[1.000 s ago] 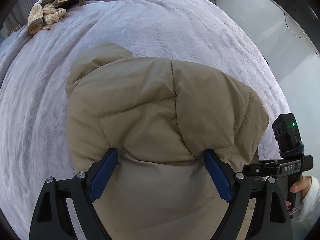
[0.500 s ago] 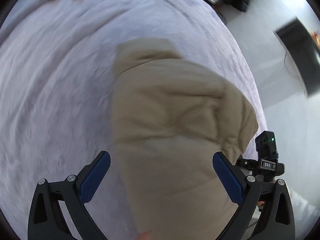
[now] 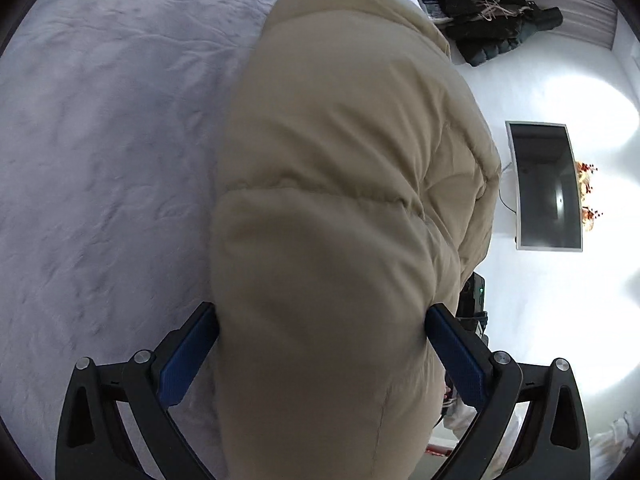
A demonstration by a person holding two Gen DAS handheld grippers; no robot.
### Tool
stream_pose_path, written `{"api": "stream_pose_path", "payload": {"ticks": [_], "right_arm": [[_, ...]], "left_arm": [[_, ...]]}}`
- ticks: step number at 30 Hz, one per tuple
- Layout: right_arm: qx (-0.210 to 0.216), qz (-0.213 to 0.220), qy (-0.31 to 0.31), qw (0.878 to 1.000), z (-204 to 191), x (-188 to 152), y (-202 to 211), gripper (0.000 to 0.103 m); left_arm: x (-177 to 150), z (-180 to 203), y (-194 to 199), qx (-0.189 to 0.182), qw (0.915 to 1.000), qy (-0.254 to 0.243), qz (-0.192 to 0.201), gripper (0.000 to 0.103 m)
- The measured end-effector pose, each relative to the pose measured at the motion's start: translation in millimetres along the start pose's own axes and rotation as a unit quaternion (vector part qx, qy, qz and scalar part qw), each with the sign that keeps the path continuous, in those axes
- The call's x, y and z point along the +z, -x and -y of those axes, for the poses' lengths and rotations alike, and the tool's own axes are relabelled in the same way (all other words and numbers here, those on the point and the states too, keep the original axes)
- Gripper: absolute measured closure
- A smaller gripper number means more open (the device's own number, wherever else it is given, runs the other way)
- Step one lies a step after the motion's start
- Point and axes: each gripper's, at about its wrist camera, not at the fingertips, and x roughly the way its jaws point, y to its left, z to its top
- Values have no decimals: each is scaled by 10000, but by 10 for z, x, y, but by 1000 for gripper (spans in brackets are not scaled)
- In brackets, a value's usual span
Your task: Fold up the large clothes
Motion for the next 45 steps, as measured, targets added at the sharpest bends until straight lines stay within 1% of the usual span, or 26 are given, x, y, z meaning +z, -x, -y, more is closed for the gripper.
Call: {"api": "stream_pose_path", "payload": {"ticks": [3,5,7,9,12,13,15,16,17,20,23,25,30,34,35,37,40,42,45], "right_arm": [[261,-124,129,9995,-19,60,-9,0],[461,-228,215,9984,-49,136,-55,0],[573,-268,290,9976,-90,184,-116,0],[639,-257,306,9972,-114,224,-187,0],[679,-187,153,9974,-86,246,-213,0],[655,-193,114,9976,-80,245,-206,1],[705,-198,75,9973,-90,226,-186,7],[801,-173,47,9966,-93,212,-158,20],[878,-110,39,9961,-107,192,-121,32],[1034,38,142,9945,-163,124,-22,48],[1142,163,208,9931,-208,55,54,52],[1230,291,282,9916,-264,-1,129,53],[1243,637,458,9891,-451,-132,258,54],[1281,898,629,9857,-771,-193,269,54],[1298,933,665,9849,-819,-218,235,54],[1375,1003,781,9823,-1032,-187,167,54],[1459,999,957,9796,-1313,-39,-16,54],[1478,967,1053,9786,-1466,62,-159,54],[1525,861,1155,9778,-1690,225,-500,54]], "left_arm": [[45,-13,-133,-7,9998,-161,-143,1],[71,-33,-216,-13,9996,-174,-223,0],[103,-44,-300,-11,9995,-151,-279,0],[107,-42,-381,30,9995,-103,-310,0],[94,-13,-405,58,9996,-70,-283,0],[92,25,-426,65,9996,-78,-266,2],[58,100,-430,101,9997,-129,-156,6],[69,132,-431,106,9998,-124,-117,8],[52,154,-418,109,9999,-101,-40,8],[2,239,-406,78,9998,-192,81,8],[-32,324,-391,-76,9994,-316,126,9],[0,368,-383,-212,9988,-417,122,9],[178,401,-29,-488,9968,-624,103,9],[340,416,346,-628,9943,-843,198,9],[384,422,452,-646,9936,-899,243,9],[539,421,735,-657,9921,-1007,371,9],[836,349,1121,-602,9906,-1087,568,9],[1005,233,1370,-513,9902,-1065,741,9],[1282,-35,1724,-351,9902,-955,959,9]]}}
